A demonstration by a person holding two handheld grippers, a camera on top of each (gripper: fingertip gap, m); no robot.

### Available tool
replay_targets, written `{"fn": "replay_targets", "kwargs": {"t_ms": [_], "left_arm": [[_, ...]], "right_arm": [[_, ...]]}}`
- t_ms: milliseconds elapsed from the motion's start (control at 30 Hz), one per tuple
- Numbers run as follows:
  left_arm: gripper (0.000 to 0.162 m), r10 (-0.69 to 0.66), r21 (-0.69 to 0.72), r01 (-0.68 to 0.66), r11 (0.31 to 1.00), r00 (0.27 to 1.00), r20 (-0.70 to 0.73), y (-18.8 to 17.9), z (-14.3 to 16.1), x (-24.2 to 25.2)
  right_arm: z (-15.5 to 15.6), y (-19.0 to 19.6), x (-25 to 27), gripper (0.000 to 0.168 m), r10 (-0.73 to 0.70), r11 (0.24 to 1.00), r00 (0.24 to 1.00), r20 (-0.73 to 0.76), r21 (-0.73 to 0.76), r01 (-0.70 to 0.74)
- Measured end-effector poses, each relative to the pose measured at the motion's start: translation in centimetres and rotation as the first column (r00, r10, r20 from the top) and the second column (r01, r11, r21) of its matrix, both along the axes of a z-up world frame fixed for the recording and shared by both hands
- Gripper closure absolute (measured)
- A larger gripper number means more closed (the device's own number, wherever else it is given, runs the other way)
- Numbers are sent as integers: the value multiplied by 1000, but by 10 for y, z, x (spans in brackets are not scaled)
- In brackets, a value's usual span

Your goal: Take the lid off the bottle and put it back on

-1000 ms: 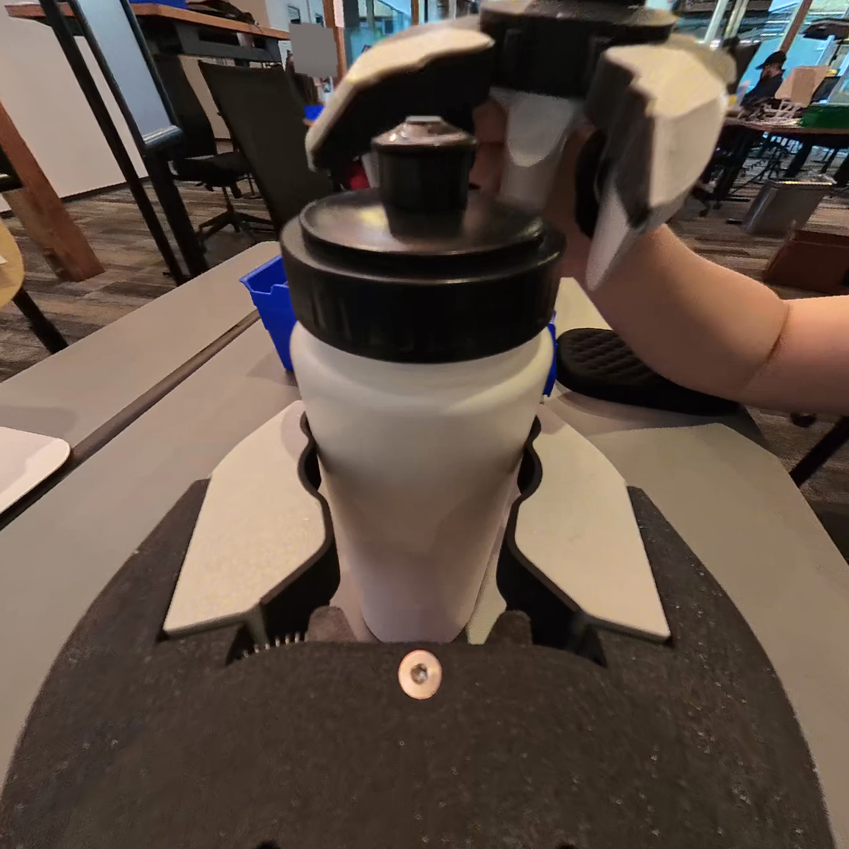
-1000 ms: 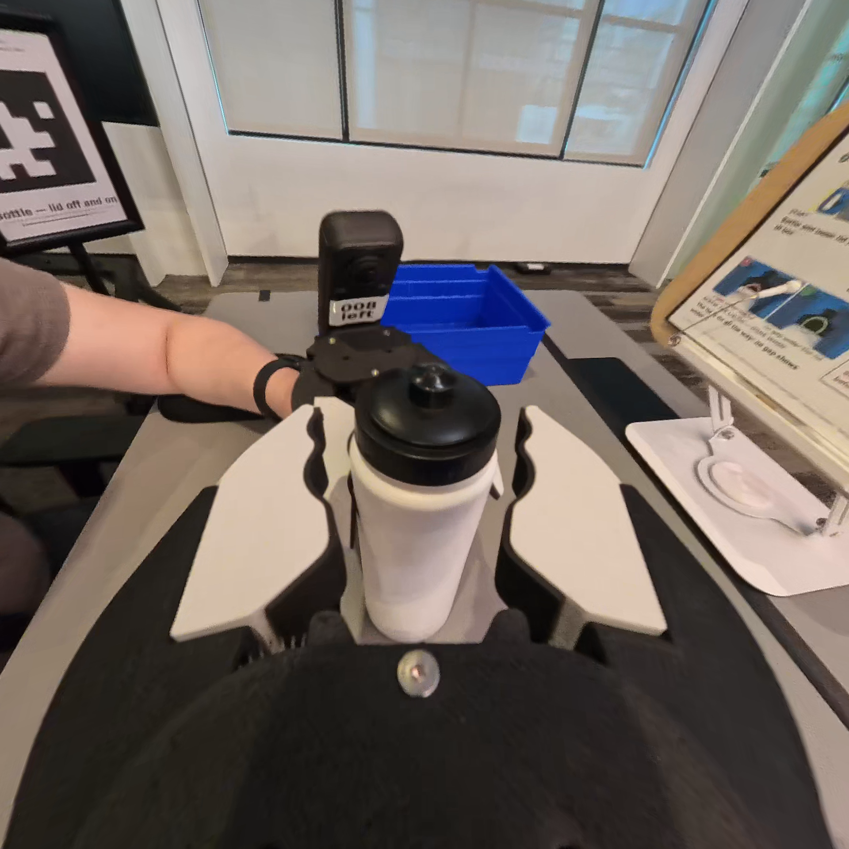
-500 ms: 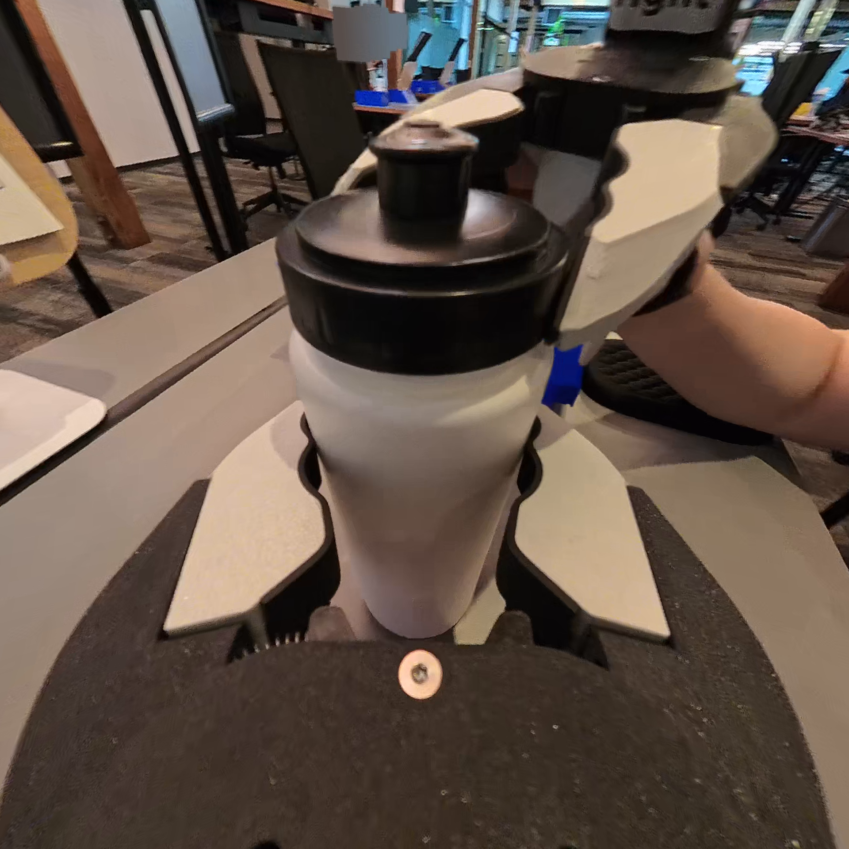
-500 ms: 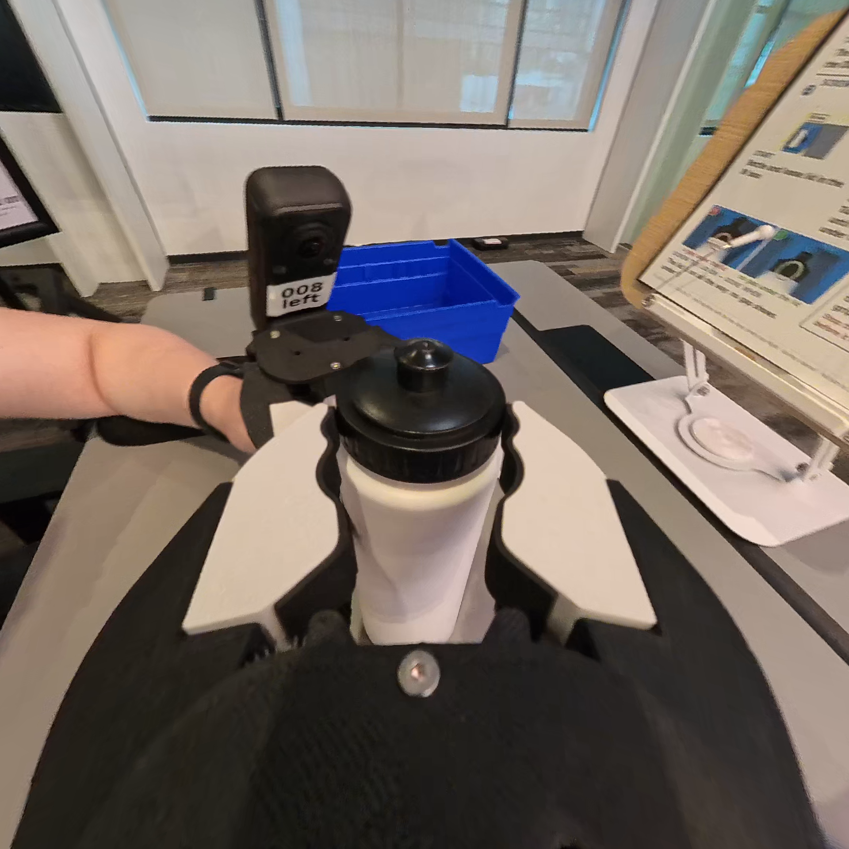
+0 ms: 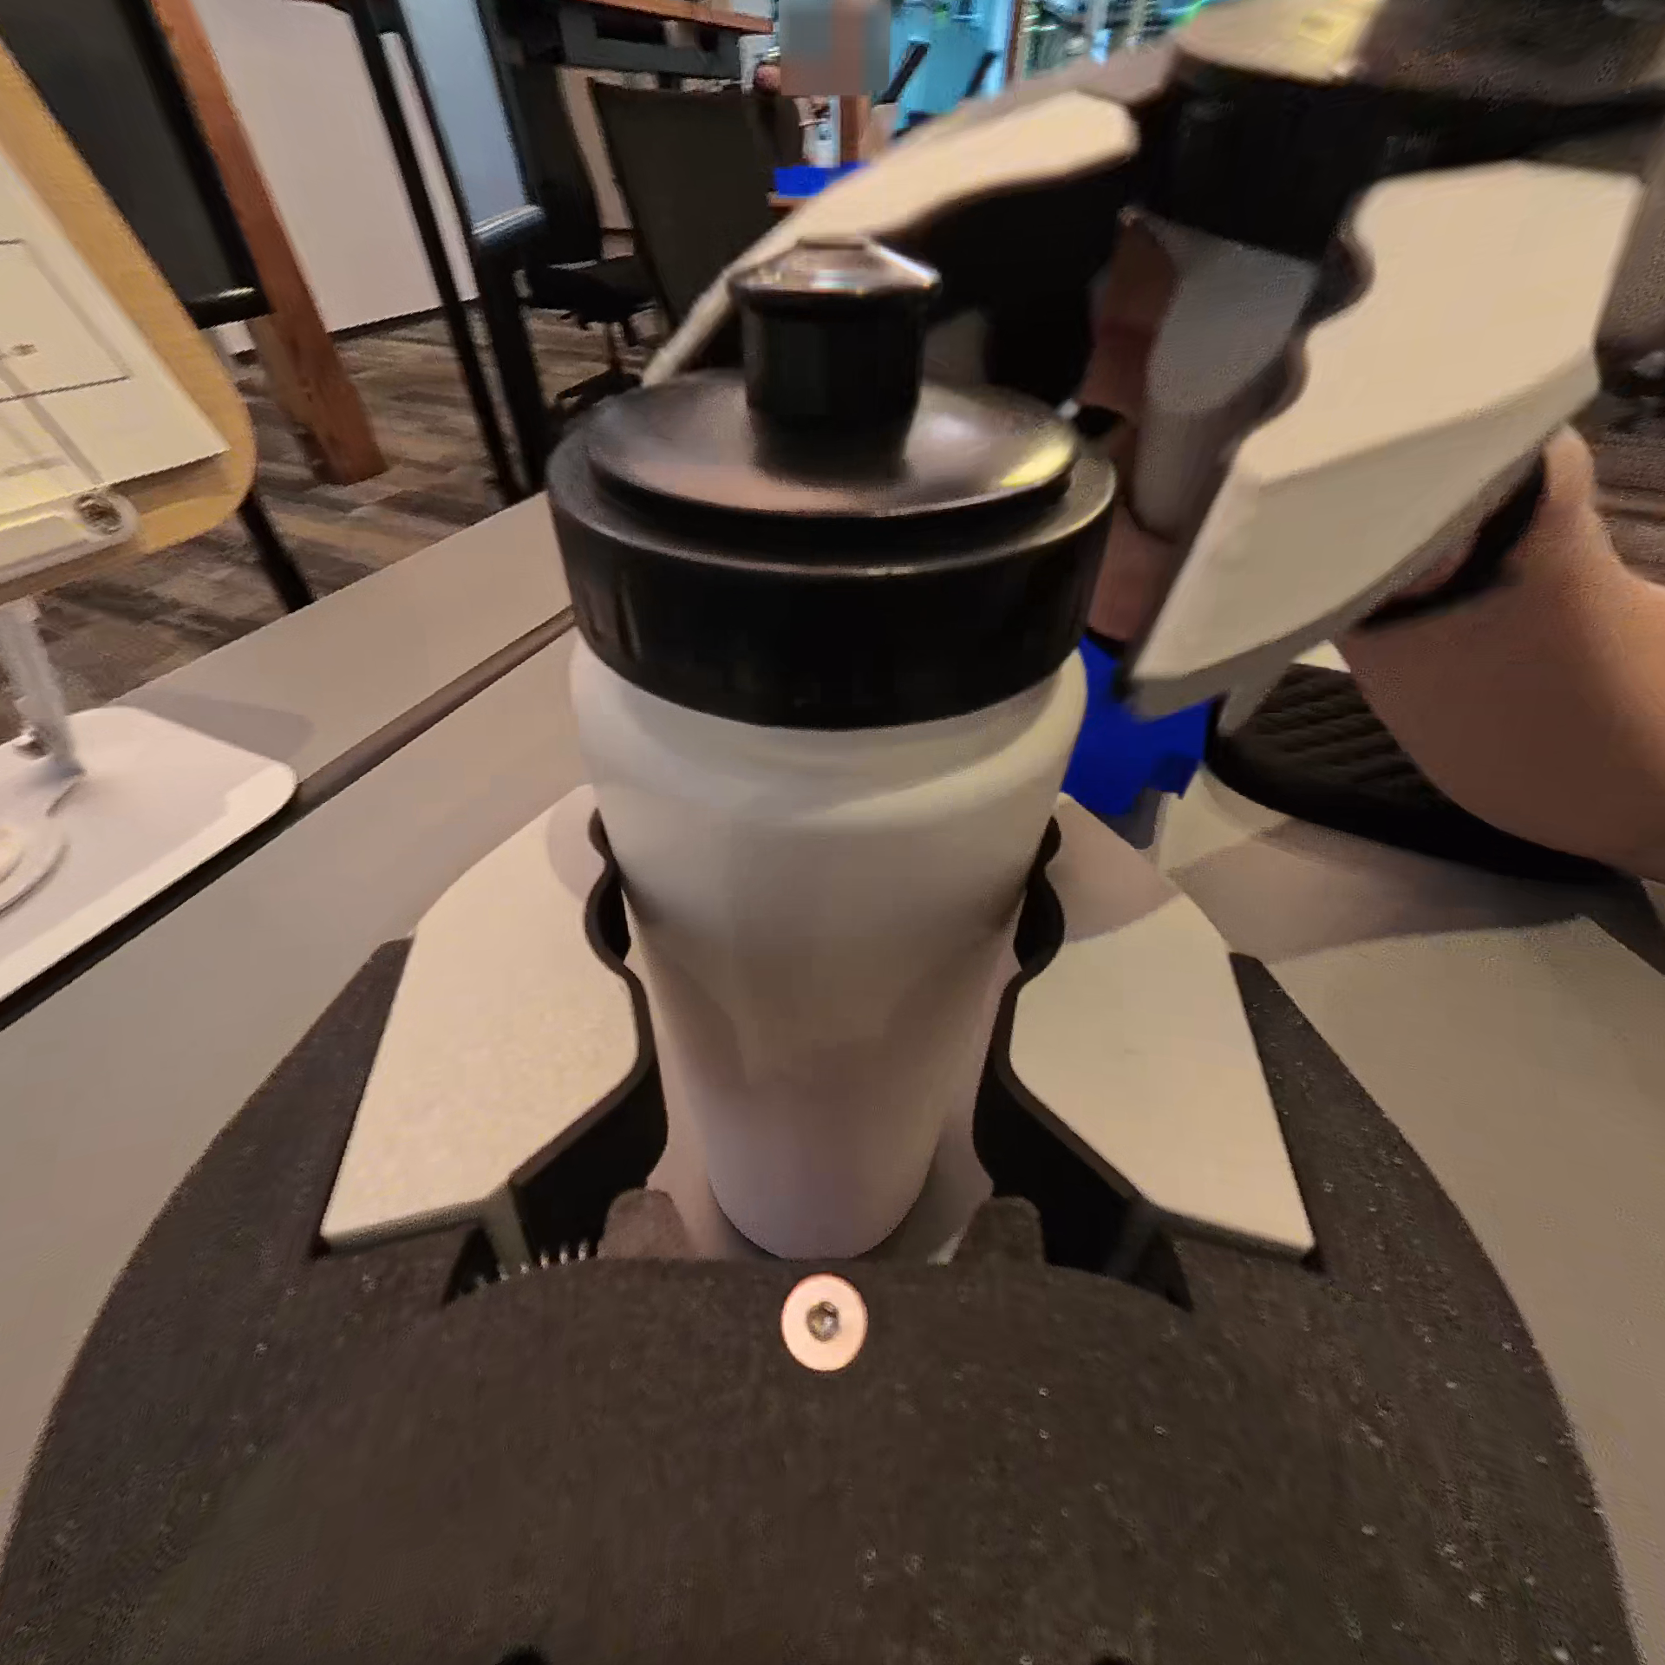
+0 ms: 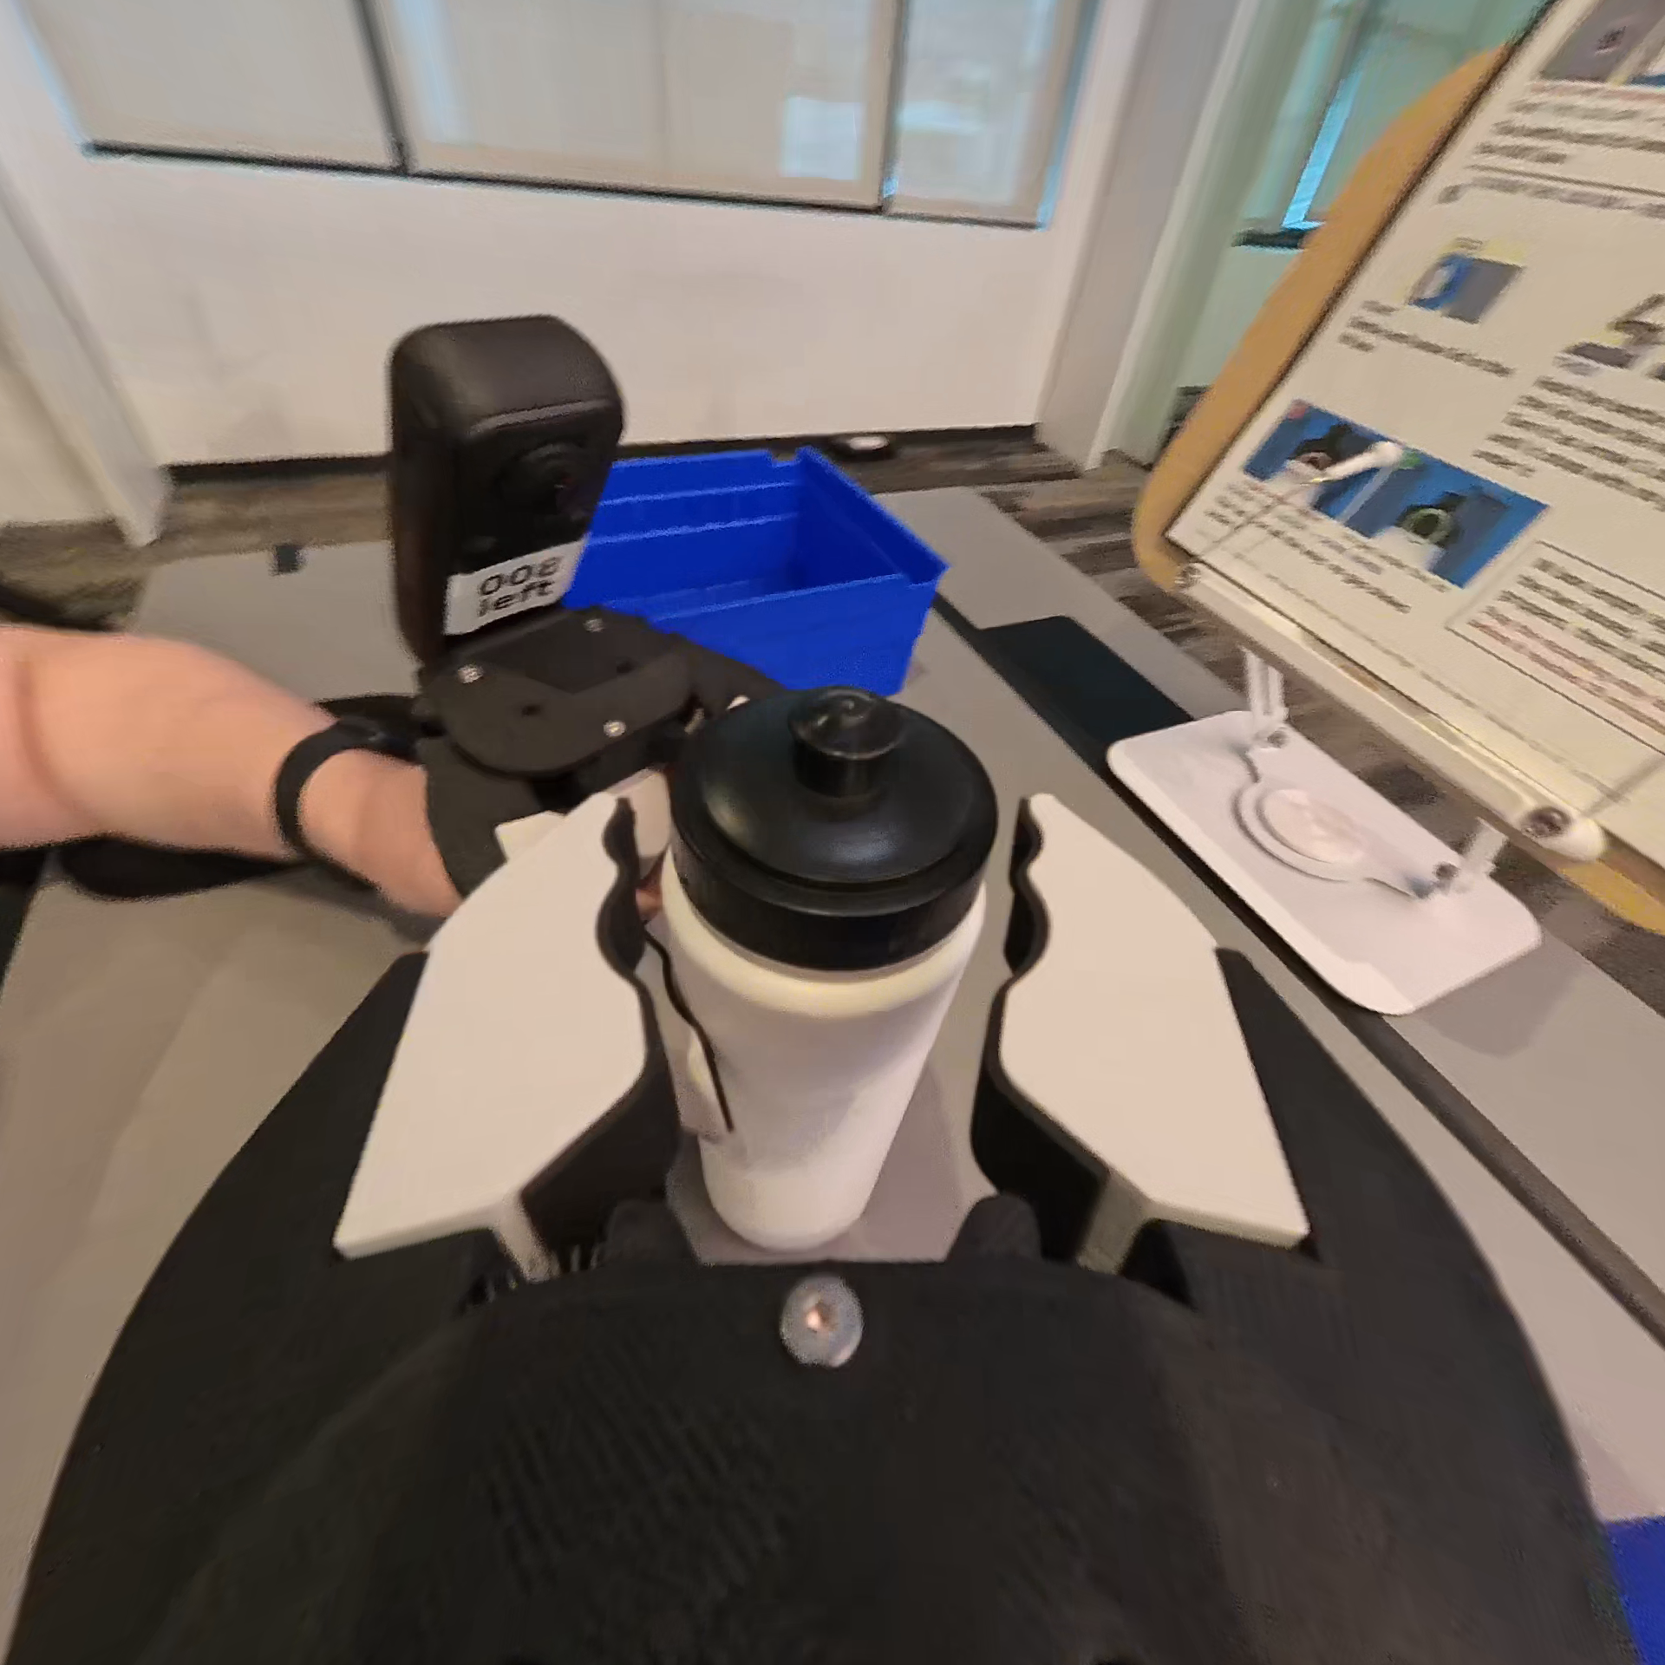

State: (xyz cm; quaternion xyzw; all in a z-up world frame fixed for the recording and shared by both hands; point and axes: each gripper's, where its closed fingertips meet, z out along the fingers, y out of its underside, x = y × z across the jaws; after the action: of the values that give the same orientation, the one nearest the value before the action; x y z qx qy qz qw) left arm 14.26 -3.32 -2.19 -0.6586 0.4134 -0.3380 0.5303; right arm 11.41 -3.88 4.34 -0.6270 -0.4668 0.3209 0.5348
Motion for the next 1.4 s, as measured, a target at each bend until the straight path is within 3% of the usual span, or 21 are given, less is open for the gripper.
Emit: {"fn": "replay_targets", "kwargs": {"t_ms": [233,400,567,833,967,1067,1233,1333,1400], "left_arm": [[76,-205,14,205,979,978,25,-23,0,14],[77,-245,14,244,970,969,30,-29,0,16],[76,-162,-6,163,987,986,24,-20,0,13],[76,32,-18,-31,999,999,10,0,0,0],[76,61,-12,-61,998,998,-2,1,0,-1],[76,22,-7,-22,1000,1000,4,0,0,0],[76,-146,21,145,989,989,37,-12,0,9],[76,-198,25,197,980,979,41,-18,0,11],[76,-214,28,213,977,976,46,-20,1,12]], "right_arm": [[1,-21,13,83,296,952,954,-57,-68,-299],[0,-24,9,97,311,949,949,-53,-42,-313],[0,-13,5,97,185,982,982,-34,-43,-186],[1,4,-3,97,-151,988,985,-87,-24,149],[1,5,-3,97,-200,980,973,-110,-29,198],[2,3,-5,97,-120,993,989,-89,-5,120],[8,-12,4,82,133,991,991,2,28,-133],[6,-14,14,83,180,978,982,56,100,-185],[4,-18,12,83,228,971,973,35,69,-230]]}}
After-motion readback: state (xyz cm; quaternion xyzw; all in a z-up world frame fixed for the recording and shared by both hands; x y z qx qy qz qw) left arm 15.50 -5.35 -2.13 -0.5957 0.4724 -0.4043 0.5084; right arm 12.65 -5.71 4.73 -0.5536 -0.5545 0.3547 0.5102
